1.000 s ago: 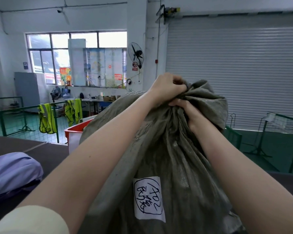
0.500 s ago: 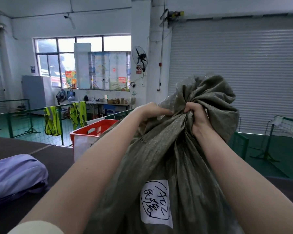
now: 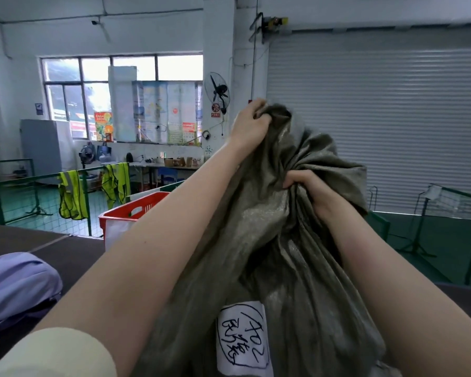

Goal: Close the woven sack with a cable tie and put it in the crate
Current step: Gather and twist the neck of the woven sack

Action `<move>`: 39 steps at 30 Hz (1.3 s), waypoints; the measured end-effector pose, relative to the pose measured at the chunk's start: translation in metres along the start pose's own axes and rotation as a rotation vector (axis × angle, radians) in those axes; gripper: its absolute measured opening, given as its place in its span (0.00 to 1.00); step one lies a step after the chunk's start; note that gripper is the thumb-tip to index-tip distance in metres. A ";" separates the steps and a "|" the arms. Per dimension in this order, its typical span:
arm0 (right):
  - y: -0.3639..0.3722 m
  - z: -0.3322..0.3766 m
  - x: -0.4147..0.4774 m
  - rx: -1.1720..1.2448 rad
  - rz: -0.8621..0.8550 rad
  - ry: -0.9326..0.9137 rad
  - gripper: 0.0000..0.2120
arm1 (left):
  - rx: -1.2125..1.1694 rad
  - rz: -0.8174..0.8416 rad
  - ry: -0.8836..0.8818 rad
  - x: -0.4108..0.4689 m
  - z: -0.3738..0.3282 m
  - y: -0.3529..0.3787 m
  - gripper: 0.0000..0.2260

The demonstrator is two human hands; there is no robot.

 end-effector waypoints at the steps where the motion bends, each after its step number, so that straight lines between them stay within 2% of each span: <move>1: 0.003 -0.003 0.000 0.002 0.047 0.013 0.14 | -0.122 0.056 -0.020 -0.003 -0.006 0.010 0.17; 3: 0.013 -0.005 0.001 0.048 0.102 0.003 0.18 | -0.220 0.270 -0.097 -0.012 -0.005 0.041 0.20; 5: 0.023 -0.006 0.003 0.137 0.136 -0.034 0.19 | -0.183 0.550 -0.171 -0.026 0.003 0.070 0.21; 7: 0.029 -0.009 0.005 0.208 0.152 -0.060 0.15 | -0.226 0.669 -0.225 -0.031 0.016 0.078 0.21; 9: 0.031 -0.011 0.008 0.263 0.147 -0.079 0.10 | -0.249 0.579 -0.232 -0.023 0.026 0.065 0.20; 11: 0.031 -0.013 0.012 0.304 0.131 -0.068 0.08 | -0.143 0.421 -0.177 -0.014 0.030 0.042 0.20; 13: 0.031 -0.013 0.015 0.365 0.127 -0.054 0.10 | -0.083 0.203 -0.177 -0.004 0.039 0.015 0.23; 16: 0.031 -0.014 0.014 0.427 0.105 -0.075 0.13 | -0.204 -0.129 -0.315 -0.002 0.057 -0.028 0.21; 18: 0.026 -0.015 0.013 0.474 0.056 -0.121 0.16 | -0.062 -0.243 -0.312 -0.002 0.067 -0.055 0.17; 19: 0.023 -0.016 0.013 0.498 0.036 -0.151 0.19 | 0.038 -0.240 -0.312 -0.004 0.072 -0.065 0.17; 21: 0.023 -0.016 0.010 0.539 0.031 -0.191 0.22 | 0.130 -0.060 -0.421 -0.011 0.093 -0.065 0.25; 24: 0.029 -0.013 0.010 0.580 0.048 -0.227 0.25 | 0.243 0.486 -0.755 -0.059 0.125 -0.042 0.40; 25: 0.030 -0.012 0.012 0.582 0.047 -0.227 0.23 | 0.296 0.623 -0.823 -0.074 0.129 -0.036 0.42; 26: 0.032 -0.011 0.014 0.575 0.050 -0.216 0.21 | 0.326 0.681 -0.827 -0.079 0.130 -0.030 0.41; 27: 0.033 -0.011 0.017 0.559 0.047 -0.201 0.20 | 0.318 0.666 -0.785 -0.077 0.126 -0.025 0.37; 31: 0.037 -0.007 0.016 0.448 0.107 -0.160 0.19 | 0.201 0.226 -0.460 -0.030 0.107 -0.031 0.19; 33: 0.039 -0.004 0.012 0.379 0.146 -0.130 0.15 | 0.145 0.129 -0.338 -0.011 0.098 -0.033 0.16; 34: 0.039 -0.003 0.010 0.339 0.153 -0.116 0.15 | 0.072 0.134 -0.317 -0.005 0.093 -0.028 0.16; 37: 0.035 -0.002 0.012 0.265 0.164 -0.065 0.13 | -0.029 0.316 -0.252 0.003 0.063 0.008 0.15; 39: 0.031 -0.002 0.016 0.239 0.152 -0.059 0.13 | -0.223 0.351 -0.227 0.004 0.044 0.028 0.17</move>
Point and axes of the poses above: each hand's wrist, its own x-axis towards the middle knuckle, its own y-axis out of the palm, z = x × y, the point moved 9 cm from there along x, towards the middle knuckle, and after that the axes turned 5 degrees about y, right-handed, at the moved point
